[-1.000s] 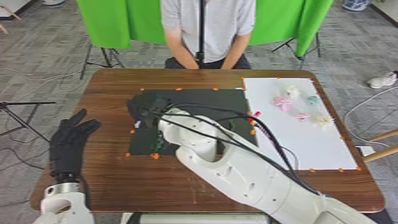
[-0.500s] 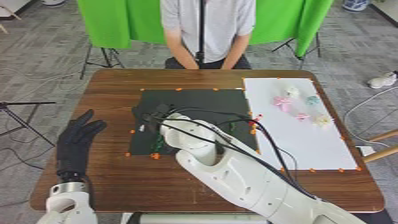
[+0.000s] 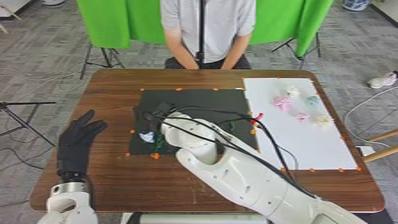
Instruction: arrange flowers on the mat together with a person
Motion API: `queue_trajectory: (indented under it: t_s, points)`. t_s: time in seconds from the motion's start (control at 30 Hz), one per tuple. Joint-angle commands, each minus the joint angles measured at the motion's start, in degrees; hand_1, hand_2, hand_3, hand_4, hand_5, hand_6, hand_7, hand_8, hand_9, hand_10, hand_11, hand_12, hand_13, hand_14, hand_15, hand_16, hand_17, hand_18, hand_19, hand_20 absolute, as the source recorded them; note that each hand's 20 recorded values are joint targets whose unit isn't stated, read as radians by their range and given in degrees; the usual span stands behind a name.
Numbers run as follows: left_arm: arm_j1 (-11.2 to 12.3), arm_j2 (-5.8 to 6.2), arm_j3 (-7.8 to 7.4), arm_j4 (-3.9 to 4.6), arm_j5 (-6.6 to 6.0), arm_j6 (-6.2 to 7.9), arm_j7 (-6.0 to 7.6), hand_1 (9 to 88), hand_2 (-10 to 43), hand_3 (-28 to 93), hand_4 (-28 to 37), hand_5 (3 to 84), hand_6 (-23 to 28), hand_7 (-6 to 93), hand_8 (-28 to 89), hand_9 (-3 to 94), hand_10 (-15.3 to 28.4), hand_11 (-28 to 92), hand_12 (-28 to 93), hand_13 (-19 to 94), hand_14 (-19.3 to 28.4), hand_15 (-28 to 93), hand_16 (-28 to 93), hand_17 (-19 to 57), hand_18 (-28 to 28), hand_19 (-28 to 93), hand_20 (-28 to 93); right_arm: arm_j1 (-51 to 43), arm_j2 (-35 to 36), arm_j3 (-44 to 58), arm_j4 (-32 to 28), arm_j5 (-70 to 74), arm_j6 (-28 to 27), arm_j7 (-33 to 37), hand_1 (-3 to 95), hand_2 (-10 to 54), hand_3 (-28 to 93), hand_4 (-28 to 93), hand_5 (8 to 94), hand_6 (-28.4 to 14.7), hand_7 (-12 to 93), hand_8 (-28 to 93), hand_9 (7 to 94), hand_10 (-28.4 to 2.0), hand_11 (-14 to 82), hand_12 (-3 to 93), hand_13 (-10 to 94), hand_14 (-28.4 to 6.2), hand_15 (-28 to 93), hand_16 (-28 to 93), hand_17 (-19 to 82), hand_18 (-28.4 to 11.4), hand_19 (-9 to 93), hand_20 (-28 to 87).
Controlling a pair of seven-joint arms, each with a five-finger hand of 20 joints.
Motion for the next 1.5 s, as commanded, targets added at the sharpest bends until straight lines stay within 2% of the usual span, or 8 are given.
queue_trajectory:
  t_s: [0.03, 0.37, 0.57, 0.67, 0.8, 1.07, 1.23, 1.5]
  points:
    - [0.96, -0.70, -0.30, -0.38, 0.60, -0.38, -0.91, 20.7, 2.1, 70, -25.8, 49.5, 2.0, 13.3, -5, 51.4, 15.2, 22, 17, 40, 18.4, 26, 3, 8.7, 12.4, 7, 19, 2.96, 3.16, 2.08, -5.99, 5.69, 2.68, 2.05, 44.6, -9.5, 67, -16, 66.7, 3.1, 17, -9, 78.3, -11.4, 13.4, 16.1, 94, -0.9, 45, 21, 63, -10.4, 93, 28]
    - [3.53, -1.44, -2.04, -2.01, 0.77, -0.30, -0.97, 20.8, 1.3, 70, -25.5, 49.5, 2.1, 13.2, -5, 51.4, 15.2, 22, 17, 40, 18.4, 26, 3, 8.6, 12.4, 7, 19, -5.36, 15.53, 19.61, -24.75, 19.01, 12.08, 2.60, 43.7, -9.5, 66, -16, 66.6, 2.1, 16, -9, 77.6, -11.7, 13.0, 16.1, 94, -0.9, 44, 21, 62, -10.3, 93, 28]
    - [4.17, -1.89, -2.59, -2.40, 0.99, -0.62, -1.51, 20.8, 1.1, 70, -25.4, 49.5, 2.1, 13.1, -5, 51.4, 15.2, 22, 17, 40, 18.5, 26, 3, 8.6, 12.3, 7, 19, -19.38, 20.99, 33.70, -30.05, 33.00, 29.28, -1.41, 42.2, -9.5, 66, -15, 67.6, 1.6, 17, -9, 74.3, -12.3, 12.7, 16.6, 90, -4.1, 32, 25, 57, -10.7, 85, 24]
    - [4.33, -2.14, -2.74, -2.68, 1.98, -0.72, -1.82, 20.8, 1.1, 70, -25.3, 49.5, 2.1, 13.1, -5, 51.3, 15.2, 22, 17, 40, 18.5, 26, 3, 8.6, 12.4, 7, 19, -28.85, 20.61, 42.55, -31.88, 45.64, 32.55, -7.19, 40.0, -9.5, 67, -15, 65.8, 1.5, 18, -9, 71.4, -12.5, 11.9, 16.6, 85, -5.6, 30, 24, 54, -10.7, 79, 23]
    - [4.81, -2.27, -3.08, -3.25, 2.95, -1.35, -2.30, 20.9, 0.9, 70, -25.0, 49.5, 2.2, 13.1, -5, 51.3, 15.2, 22, 17, 40, 18.5, 26, 3, 8.5, 12.4, 7, 19, -40.55, 18.87, 53.19, -32.52, 66.12, 31.21, -13.13, 33.8, -5.2, 66, -14, 65.4, 1.4, 18, -9, 69.7, -13.4, 11.0, 16.4, 76, -9.0, 26, 22, 46, -12.3, 69, 23]
    - [5.58, -2.65, -4.09, -5.38, 6.21, -3.28, -2.88, 21.1, 0.3, 70, -24.2, 49.5, 2.4, 12.9, -5, 51.2, 15.2, 22, 17, 40, 18.6, 26, 3, 8.5, 12.4, 7, 19, -59.25, 11.04, 66.92, -33.61, 92.65, 16.75, -22.77, 13.4, 1.6, 73, -15, 51.9, -1.0, 11, -7, 51.3, -16.0, 6.1, 13.4, 44, -16.1, 13, 18, 25, -15.6, 14, 31]
    - [5.31, -2.68, -4.22, -6.21, 7.02, -4.08, -3.25, 21.2, 0.2, 70, -23.9, 49.5, 2.5, 12.7, -5, 51.3, 15.3, 22, 17, 40, 18.6, 25, 3, 8.4, 12.4, 7, 19, -64.78, 3.05, 70.28, -35.54, 90.02, 12.73, -27.56, 6.9, 1.2, 75, -16, 44.8, 1.0, 8, -7, 43.7, -14.4, 4.7, 11.9, 33, -14.9, 9, 14, 20, -16.0, 6, 27]
    - [4.87, -2.50, -3.72, -5.93, 6.76, -4.31, -3.51, 21.5, 0.2, 70, -23.6, 49.6, 2.5, 12.7, -5, 51.3, 15.3, 22, 17, 40, 18.5, 25, 3, 8.4, 12.3, 7, 19, -67.56, 0.21, 71.61, -35.49, 89.84, 10.62, -27.00, 0.5, 0.9, 76, -19, 34.6, 2.0, 6, -7, 35.0, -12.4, 2.6, 9.5, 24, -11.6, 4, 6, 16, -15.6, 1, 22]
